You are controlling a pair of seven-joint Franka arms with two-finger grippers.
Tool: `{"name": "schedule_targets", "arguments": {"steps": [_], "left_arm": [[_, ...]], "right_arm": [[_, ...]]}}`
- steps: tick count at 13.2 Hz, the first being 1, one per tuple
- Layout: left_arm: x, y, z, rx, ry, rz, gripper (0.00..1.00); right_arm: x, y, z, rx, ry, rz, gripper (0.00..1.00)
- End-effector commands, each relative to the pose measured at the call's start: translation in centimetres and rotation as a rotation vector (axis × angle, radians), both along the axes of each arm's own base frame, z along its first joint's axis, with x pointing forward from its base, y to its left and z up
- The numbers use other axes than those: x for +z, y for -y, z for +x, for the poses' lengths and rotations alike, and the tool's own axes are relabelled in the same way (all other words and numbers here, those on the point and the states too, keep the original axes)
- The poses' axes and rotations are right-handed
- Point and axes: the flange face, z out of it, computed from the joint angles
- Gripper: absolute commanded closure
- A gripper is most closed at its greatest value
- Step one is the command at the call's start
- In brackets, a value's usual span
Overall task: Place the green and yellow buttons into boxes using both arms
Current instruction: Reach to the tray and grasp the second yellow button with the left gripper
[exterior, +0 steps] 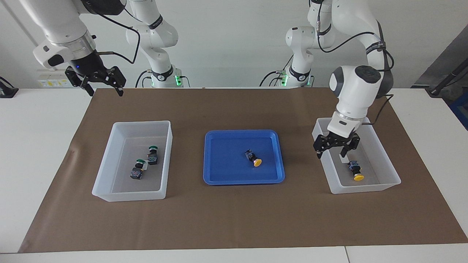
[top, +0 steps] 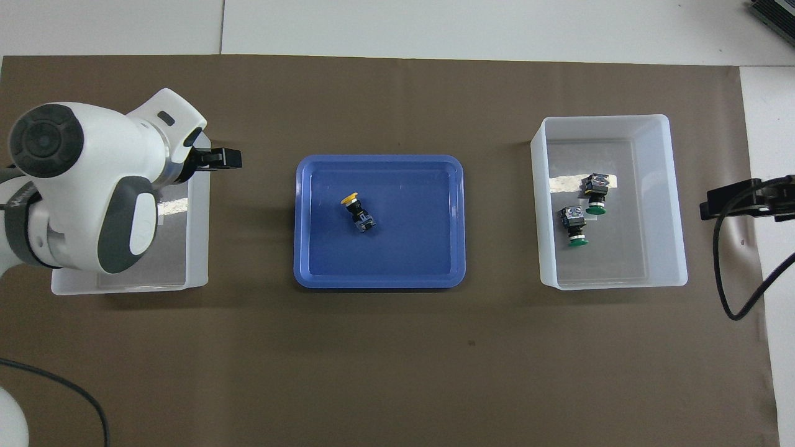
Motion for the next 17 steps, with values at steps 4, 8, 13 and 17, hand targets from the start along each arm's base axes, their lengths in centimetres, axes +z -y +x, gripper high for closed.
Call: {"name": "schedule_targets", "arguments": {"steps": [4, 8, 13, 17], "left_arm": [[-3.0, 13.4, -4.8, 0.221, -0.025, -0.088, 0.0], [-8.6, 19.5, -7.1, 0.247, -0.046, -0.12, 0.0], [-12.8, 21.0, -9.9, 0.234, -0.048, -0.137, 0.2], [-12.4, 20.3, -9.1, 0.235, -0.03, -0.145, 1.0]], "right_arm": [[0.3, -0.7, -0.6, 0.03, -0.002, 0.022, 0.0], [0.3, -0.7, -0.6, 0.03, -0.002, 0.022, 0.0], [0.3, -0.7, -0.6, 0.029, -0.002, 0.022, 0.0], [0.4, -0.7, -0.6, 0.029, 0.0, 0.022, 0.0]]}}
